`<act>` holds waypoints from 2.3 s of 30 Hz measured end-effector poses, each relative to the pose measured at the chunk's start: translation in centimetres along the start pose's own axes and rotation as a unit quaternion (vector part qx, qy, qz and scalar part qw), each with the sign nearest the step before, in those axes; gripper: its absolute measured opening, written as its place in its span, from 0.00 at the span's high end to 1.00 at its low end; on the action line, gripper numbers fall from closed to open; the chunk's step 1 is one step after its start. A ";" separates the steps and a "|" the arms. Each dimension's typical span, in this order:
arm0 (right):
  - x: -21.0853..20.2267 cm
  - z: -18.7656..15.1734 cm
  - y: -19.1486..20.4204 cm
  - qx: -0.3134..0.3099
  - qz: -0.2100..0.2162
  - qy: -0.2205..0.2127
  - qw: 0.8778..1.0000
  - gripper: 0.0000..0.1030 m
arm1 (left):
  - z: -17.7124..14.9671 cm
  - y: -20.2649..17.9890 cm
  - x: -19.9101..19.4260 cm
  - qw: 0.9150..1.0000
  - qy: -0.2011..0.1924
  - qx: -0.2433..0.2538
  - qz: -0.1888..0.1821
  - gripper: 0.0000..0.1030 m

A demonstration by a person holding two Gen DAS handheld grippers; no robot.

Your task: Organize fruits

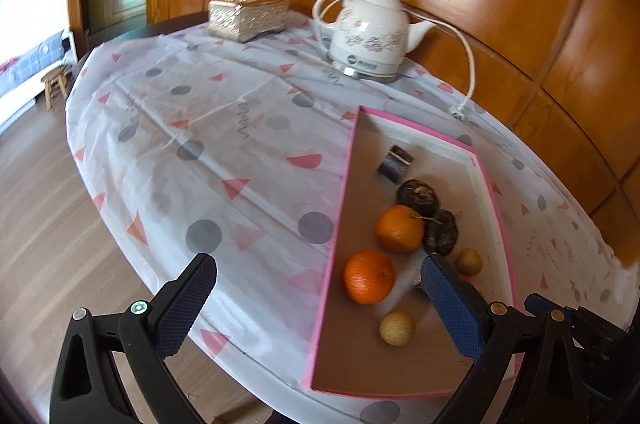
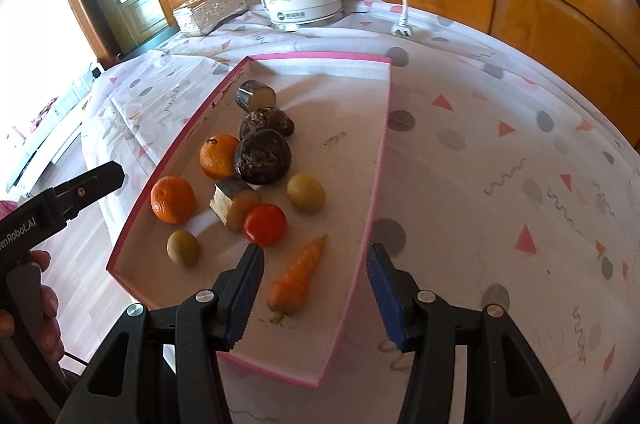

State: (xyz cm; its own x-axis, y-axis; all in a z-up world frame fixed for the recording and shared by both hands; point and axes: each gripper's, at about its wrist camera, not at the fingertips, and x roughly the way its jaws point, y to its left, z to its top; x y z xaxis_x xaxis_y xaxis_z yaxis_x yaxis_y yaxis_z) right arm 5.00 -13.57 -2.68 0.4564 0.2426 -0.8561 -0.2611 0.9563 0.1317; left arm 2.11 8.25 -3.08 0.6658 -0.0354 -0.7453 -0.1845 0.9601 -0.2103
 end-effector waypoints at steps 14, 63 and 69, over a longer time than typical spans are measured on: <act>-2.5 -1.6 -1.3 0.026 -0.042 -0.037 0.998 0.47 | -0.4 -3.6 -2.2 0.997 -0.030 0.063 -0.021 0.00; -4.5 -2.9 -2.2 0.032 -0.081 -0.079 0.993 0.47 | -1.2 -6.4 -5.8 0.987 -0.126 0.104 0.007 0.00; -4.3 -2.9 -2.2 0.031 -0.080 -0.076 0.993 0.47 | -1.1 -6.3 -5.4 0.988 -0.119 0.102 0.004 0.00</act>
State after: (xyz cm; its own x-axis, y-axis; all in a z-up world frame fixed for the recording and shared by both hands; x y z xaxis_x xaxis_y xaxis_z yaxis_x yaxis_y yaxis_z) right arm 1.15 -17.17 -0.71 0.6120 0.1040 -0.7840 -0.1238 0.9917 0.0349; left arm -1.17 2.07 1.60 0.8207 0.0160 -0.5712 -0.0572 0.9969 -0.0543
